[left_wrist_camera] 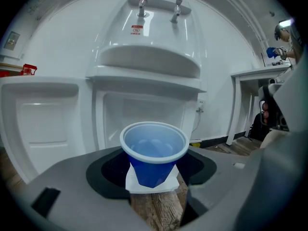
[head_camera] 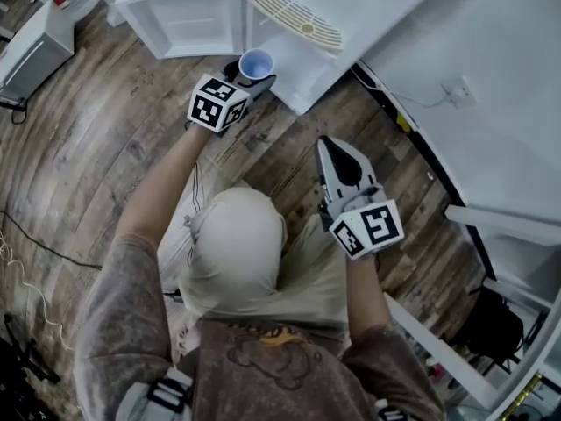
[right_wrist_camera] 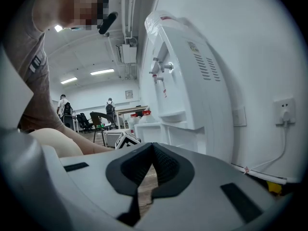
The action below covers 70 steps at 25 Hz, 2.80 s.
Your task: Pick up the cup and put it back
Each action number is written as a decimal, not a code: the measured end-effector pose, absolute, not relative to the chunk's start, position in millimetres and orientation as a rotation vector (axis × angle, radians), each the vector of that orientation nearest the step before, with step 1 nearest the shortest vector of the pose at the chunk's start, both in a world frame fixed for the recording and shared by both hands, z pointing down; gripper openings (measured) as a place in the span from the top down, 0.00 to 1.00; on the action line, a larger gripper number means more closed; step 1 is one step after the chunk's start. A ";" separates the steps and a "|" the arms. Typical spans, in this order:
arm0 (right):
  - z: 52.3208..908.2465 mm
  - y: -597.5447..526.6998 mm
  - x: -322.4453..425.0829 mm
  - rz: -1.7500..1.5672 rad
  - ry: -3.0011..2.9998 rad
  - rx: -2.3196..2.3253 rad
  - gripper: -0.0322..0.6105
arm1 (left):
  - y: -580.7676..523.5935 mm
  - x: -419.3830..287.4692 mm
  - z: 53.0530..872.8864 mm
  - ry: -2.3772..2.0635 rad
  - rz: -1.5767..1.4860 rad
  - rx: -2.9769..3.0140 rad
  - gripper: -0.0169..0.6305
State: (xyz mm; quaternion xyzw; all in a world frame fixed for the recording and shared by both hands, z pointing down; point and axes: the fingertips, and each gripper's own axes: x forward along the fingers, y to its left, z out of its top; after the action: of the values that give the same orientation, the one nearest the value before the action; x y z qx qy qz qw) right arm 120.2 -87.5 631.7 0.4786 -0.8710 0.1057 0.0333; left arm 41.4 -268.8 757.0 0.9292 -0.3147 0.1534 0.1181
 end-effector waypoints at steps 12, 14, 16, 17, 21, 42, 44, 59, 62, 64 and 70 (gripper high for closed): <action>644.2 -104.2 101.2 0.358 -2.681 1.475 0.95 | -318.4 85.9 833.6 -0.848 0.462 2.713 0.52; 647.3 -105.7 100.6 0.367 -2.670 1.485 0.95 | -324.8 94.7 843.7 -0.823 0.475 2.723 0.52; 649.7 -106.4 101.5 0.374 -2.659 1.497 0.95 | -330.8 103.8 854.8 -0.806 0.488 2.725 0.52; 650.5 -106.8 102.9 0.376 -2.652 1.505 0.95 | -333.9 108.3 860.3 -0.803 0.491 2.723 0.52; 653.7 -111.5 112.1 0.380 -2.627 1.548 0.95 | -349.4 124.7 882.8 -0.827 0.491 2.709 0.52; 672.5 -112.0 145.2 0.401 -2.499 1.654 0.95 | -383.7 174.5 929.4 -0.834 0.580 2.736 0.52; 672.5 -111.3 143.2 0.400 -2.501 1.654 0.95 | -384.7 172.4 929.3 -0.857 0.589 2.729 0.52; 664.3 -110.1 143.2 0.363 -2.519 1.665 0.95 | -376.0 144.2 899.7 -0.882 0.550 2.678 0.40; 661.2 -107.7 143.1 0.362 -2.524 1.664 0.95 | -366.0 132.8 891.1 -0.881 0.563 2.686 0.40; 657.9 -105.0 141.9 0.356 -2.529 1.655 0.95 | -358.2 124.8 883.9 -0.885 0.567 2.686 0.40; 655.0 -97.3 141.4 0.334 -2.532 1.634 0.95 | -334.9 100.4 844.3 -0.902 0.551 2.701 0.40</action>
State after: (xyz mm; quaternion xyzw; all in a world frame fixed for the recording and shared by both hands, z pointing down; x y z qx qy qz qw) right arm 141.4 -97.3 655.0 0.5383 -0.8338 0.1100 0.0549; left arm 100.4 -334.9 844.3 0.9245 -0.3086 0.1886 0.1205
